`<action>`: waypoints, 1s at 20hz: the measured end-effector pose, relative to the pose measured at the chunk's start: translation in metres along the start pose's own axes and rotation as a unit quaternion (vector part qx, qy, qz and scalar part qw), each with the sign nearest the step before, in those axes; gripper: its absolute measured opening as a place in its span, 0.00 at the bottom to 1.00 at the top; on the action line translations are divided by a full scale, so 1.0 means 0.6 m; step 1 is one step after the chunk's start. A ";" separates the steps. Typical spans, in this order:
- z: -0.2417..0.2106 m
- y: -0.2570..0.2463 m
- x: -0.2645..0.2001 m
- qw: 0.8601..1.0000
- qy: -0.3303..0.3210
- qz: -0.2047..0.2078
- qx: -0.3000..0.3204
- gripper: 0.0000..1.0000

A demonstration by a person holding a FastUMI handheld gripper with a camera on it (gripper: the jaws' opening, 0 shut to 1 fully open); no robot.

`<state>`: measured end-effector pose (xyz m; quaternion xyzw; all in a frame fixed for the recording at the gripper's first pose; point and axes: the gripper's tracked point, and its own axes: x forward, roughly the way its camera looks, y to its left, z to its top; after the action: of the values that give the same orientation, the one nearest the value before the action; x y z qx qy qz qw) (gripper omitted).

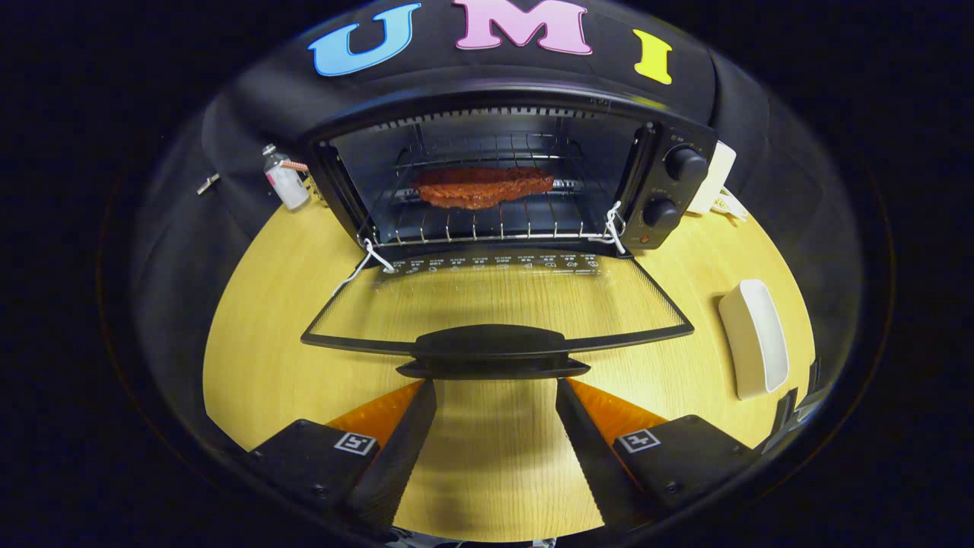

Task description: Open the toaster oven, put the food inside, and close the toaster oven door.

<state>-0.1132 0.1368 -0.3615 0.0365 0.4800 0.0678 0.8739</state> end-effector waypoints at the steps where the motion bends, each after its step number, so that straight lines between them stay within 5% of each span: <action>1: 0.006 0.001 -0.007 1.000 -0.008 0.005 0.003 0.98; 20: 0.149 0.005 -0.191 0.974 -0.210 0.045 -0.074 0.99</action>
<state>-0.0986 0.1224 -0.2174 0.0066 0.2775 0.1328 0.9515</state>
